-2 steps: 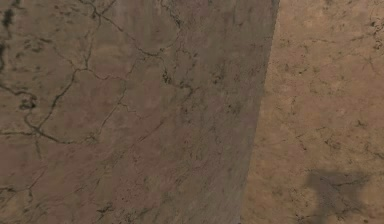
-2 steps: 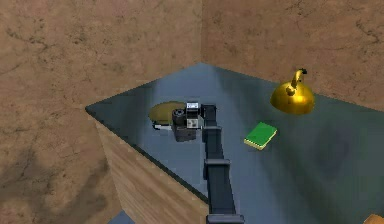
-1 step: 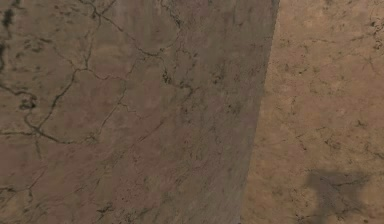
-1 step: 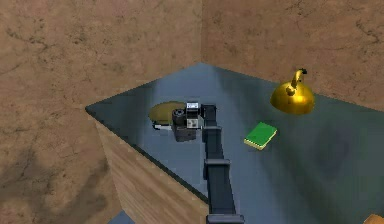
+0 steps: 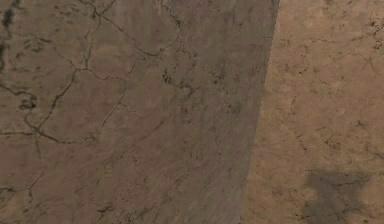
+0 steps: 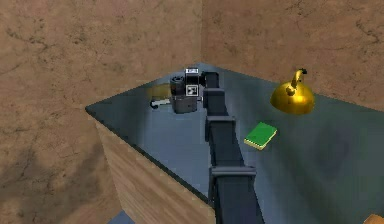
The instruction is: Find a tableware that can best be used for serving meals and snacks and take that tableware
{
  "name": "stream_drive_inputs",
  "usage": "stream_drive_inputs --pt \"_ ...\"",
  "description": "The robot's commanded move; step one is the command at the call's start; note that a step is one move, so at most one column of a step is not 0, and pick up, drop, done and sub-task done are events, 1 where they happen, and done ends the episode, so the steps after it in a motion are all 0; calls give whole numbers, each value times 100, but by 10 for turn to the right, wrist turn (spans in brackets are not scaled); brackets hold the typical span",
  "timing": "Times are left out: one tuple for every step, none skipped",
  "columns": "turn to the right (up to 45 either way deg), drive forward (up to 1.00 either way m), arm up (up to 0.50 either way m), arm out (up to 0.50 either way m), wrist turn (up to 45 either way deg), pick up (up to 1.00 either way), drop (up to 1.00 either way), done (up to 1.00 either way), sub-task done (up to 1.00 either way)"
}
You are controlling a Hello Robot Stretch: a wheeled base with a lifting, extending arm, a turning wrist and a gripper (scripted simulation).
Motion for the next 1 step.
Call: stream_drive_inputs --pt "0 0 0 0 0 0 0 100 0"
